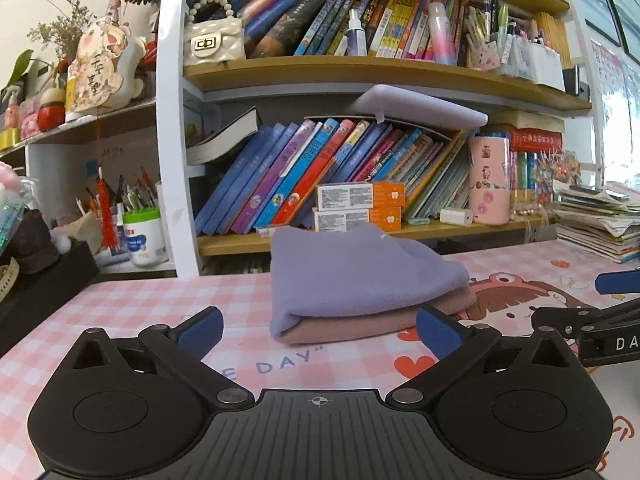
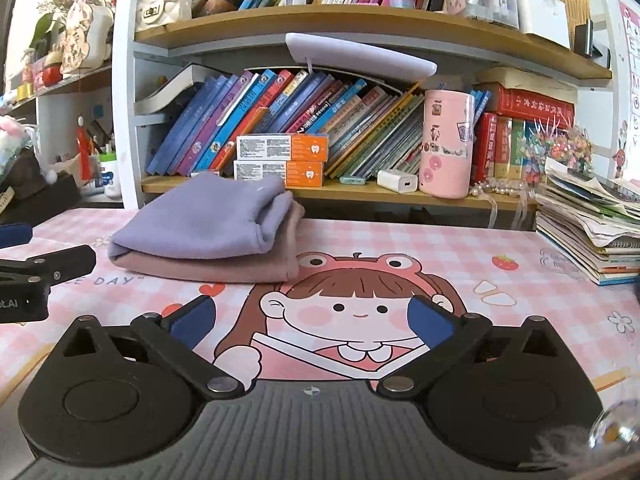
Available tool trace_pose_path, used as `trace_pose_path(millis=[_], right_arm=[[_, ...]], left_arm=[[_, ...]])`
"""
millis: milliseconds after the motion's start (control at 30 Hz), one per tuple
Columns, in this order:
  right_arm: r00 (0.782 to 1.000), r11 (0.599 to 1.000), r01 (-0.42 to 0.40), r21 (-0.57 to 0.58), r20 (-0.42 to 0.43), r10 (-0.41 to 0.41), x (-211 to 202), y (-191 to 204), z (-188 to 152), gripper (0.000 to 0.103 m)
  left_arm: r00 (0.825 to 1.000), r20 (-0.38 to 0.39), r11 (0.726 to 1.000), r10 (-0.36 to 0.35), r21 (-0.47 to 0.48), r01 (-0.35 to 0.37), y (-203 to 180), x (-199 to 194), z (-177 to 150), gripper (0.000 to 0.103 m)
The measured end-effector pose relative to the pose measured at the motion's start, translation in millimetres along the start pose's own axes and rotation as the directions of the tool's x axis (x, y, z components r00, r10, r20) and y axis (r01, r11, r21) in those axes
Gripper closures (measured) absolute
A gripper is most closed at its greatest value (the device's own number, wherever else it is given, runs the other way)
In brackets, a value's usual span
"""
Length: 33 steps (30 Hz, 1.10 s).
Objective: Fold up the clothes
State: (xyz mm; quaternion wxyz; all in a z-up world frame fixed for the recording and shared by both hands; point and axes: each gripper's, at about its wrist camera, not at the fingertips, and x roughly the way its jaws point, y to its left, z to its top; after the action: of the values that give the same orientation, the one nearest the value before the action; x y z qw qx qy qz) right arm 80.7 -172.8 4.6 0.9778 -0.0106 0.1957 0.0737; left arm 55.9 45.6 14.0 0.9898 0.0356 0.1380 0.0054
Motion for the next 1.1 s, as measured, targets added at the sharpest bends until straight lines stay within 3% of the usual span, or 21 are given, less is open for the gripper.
trace_pose_path(millis=[1100], right_arm=[[1.000, 1.000, 0.000, -0.012, -0.027, 0.000, 5.0, 1.3, 1.2, 0.000]], left_arm=[[0.999, -0.035, 1.000, 0.021, -0.023, -0.022, 3.4, 4.3, -0.3, 0.000]])
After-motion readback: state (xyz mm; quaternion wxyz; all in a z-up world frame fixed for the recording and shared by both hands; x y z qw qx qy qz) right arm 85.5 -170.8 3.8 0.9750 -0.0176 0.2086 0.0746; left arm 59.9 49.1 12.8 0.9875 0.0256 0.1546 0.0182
